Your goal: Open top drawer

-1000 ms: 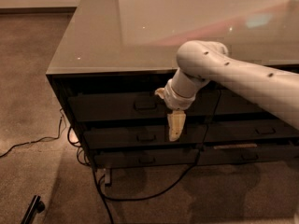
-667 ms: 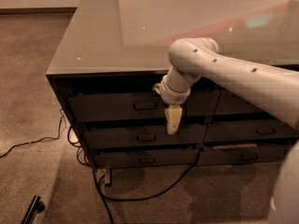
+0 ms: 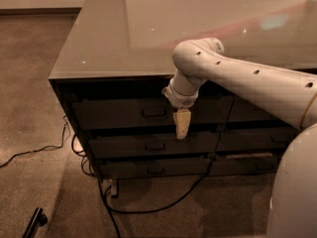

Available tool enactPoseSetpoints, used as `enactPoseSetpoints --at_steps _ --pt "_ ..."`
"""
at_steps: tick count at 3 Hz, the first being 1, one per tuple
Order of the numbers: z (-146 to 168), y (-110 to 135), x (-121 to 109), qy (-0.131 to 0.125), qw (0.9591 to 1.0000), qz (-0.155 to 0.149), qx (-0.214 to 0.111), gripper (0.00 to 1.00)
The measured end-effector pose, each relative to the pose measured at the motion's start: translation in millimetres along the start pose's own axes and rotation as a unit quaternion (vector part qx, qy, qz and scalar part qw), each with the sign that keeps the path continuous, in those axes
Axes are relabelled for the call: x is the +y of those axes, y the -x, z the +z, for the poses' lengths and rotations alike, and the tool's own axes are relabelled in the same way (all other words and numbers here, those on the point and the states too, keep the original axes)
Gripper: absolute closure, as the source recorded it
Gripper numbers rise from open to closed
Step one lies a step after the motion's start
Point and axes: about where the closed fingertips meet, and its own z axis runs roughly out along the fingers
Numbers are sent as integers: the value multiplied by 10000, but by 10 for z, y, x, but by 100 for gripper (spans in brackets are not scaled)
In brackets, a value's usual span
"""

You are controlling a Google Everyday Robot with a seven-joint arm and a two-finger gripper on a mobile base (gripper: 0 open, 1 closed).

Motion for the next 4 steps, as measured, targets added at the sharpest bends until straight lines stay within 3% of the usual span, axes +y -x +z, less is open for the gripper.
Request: enactPoseSetpoints --at_steps 1,2,3,4 --pt "11 62 43 18 9999 -75 -97 0" --pt "249 -101 76 283 9991 209 -237 0" --pt "414 -345 24 384 9975 556 -198 0" --pt "416 -381 11 412 9971 620 -180 0"
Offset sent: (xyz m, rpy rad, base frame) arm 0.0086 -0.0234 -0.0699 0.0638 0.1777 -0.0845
